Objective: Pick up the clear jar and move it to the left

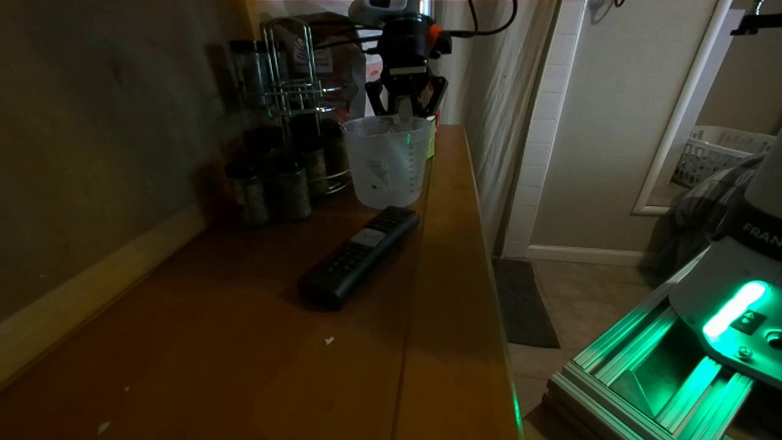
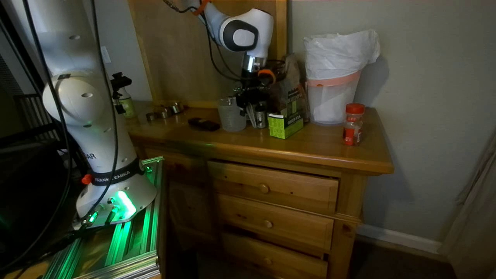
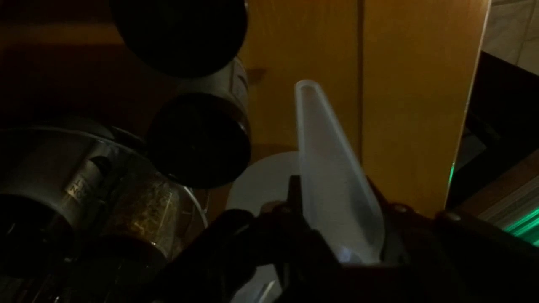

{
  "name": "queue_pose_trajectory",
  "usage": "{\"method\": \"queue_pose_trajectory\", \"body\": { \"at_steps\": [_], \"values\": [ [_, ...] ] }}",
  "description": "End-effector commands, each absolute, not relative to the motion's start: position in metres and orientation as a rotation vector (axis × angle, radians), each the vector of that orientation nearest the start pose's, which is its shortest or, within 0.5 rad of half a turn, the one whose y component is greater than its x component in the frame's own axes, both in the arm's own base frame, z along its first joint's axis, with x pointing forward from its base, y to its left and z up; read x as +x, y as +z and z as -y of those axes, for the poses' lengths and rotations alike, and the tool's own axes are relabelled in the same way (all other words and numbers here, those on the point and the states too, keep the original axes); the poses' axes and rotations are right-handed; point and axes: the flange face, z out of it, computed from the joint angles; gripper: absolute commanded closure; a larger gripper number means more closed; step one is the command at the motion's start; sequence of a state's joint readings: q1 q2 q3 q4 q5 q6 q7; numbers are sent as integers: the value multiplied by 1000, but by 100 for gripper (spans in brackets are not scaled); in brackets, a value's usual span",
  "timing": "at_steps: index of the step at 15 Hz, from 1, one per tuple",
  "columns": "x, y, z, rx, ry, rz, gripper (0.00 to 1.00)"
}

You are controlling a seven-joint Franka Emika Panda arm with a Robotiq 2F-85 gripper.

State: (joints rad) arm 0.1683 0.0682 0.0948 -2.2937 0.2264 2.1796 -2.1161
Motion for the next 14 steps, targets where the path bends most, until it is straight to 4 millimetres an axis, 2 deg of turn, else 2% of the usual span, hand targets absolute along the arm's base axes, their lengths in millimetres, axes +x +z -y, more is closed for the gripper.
{"method": "queue_pose_trajectory", "body": {
  "at_steps": [1, 5, 6, 10, 14],
  "values": [
    [480, 312, -152, 1476, 64, -3057, 33],
    [469, 327, -169, 1351, 38, -3064, 5],
    [467, 329, -172, 1323, 35, -3064, 1],
    [464, 328, -172, 1257, -18, -3061, 0],
    [459, 320, -165, 1427, -103, -3062, 0]
  ]
}}
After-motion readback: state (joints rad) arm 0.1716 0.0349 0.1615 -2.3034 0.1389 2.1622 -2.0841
